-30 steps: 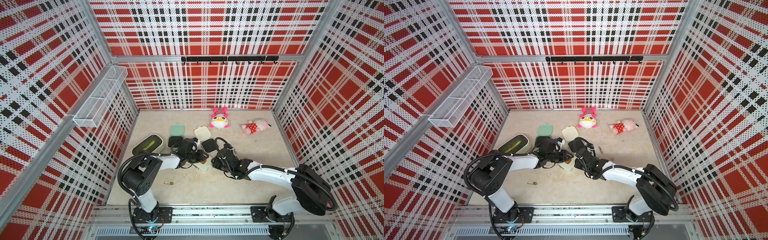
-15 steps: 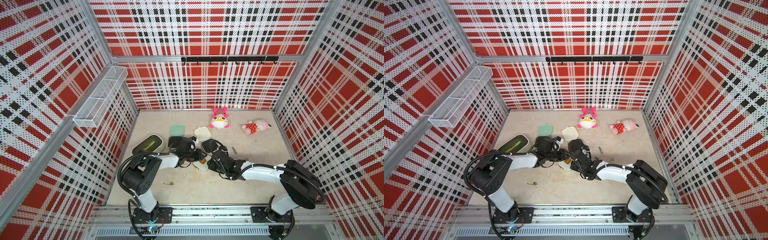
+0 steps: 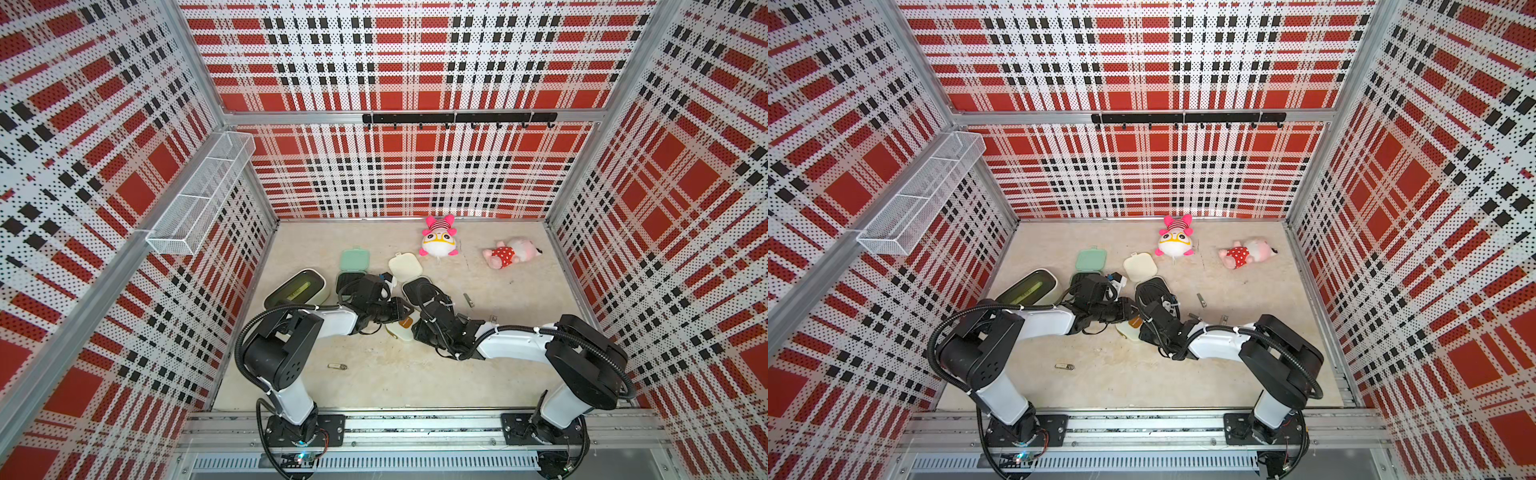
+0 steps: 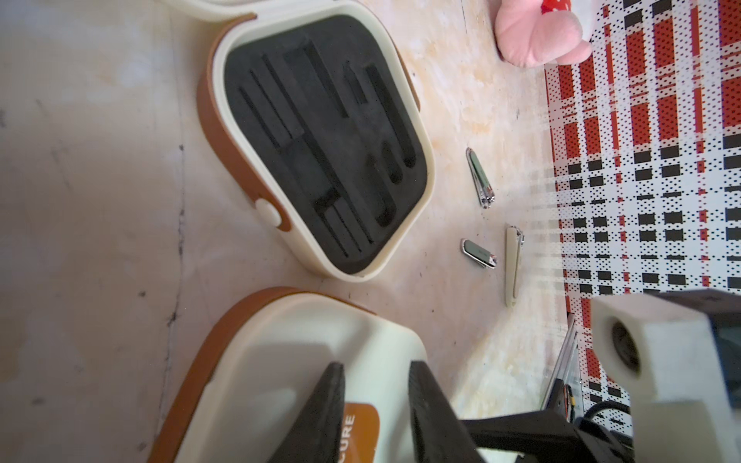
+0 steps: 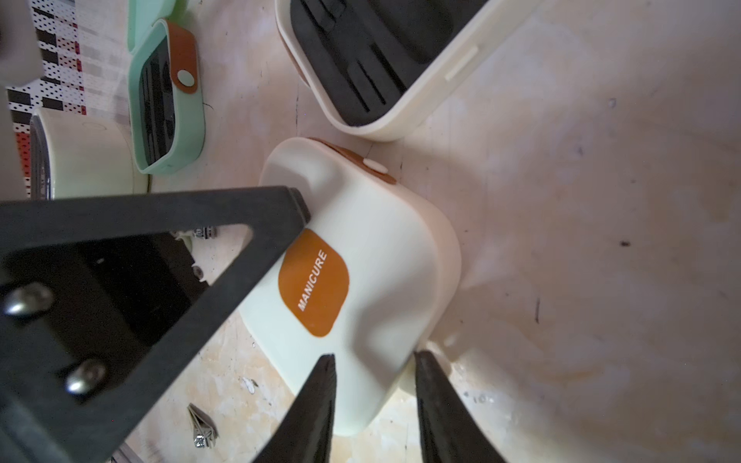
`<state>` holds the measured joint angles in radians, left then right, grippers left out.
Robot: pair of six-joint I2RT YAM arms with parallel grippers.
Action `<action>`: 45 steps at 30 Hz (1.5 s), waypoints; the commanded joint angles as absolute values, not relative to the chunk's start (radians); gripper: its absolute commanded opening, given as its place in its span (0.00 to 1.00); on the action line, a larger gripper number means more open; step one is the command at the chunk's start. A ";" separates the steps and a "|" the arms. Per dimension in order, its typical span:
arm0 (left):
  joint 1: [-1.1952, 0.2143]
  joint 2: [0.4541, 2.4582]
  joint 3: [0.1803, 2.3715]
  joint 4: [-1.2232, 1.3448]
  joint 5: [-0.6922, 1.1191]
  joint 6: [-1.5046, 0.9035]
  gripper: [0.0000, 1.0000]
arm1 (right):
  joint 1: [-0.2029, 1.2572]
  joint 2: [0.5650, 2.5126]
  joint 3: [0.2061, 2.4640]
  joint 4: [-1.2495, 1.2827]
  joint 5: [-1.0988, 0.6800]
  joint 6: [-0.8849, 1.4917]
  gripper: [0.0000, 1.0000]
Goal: Organize nail clipper sets
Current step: Close the storage box at the center of the board.
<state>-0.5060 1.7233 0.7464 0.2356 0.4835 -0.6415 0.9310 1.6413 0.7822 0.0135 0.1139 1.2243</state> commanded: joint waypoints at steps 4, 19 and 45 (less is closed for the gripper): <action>-0.496 1.744 0.713 0.098 0.436 -0.624 0.34 | 0.934 1.675 0.788 0.027 0.115 1.250 0.39; -0.480 1.682 0.803 -0.021 0.424 -0.564 0.40 | 0.917 1.696 0.767 0.089 0.094 1.257 0.41; -0.508 1.707 0.814 -0.094 0.448 -0.493 0.42 | 0.896 1.712 0.760 0.197 0.033 1.274 0.42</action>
<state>-0.4744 1.6894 0.8398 -0.0895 0.3531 -0.4850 0.9047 1.6897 0.7700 0.0956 0.0597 1.2507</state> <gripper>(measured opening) 0.426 0.417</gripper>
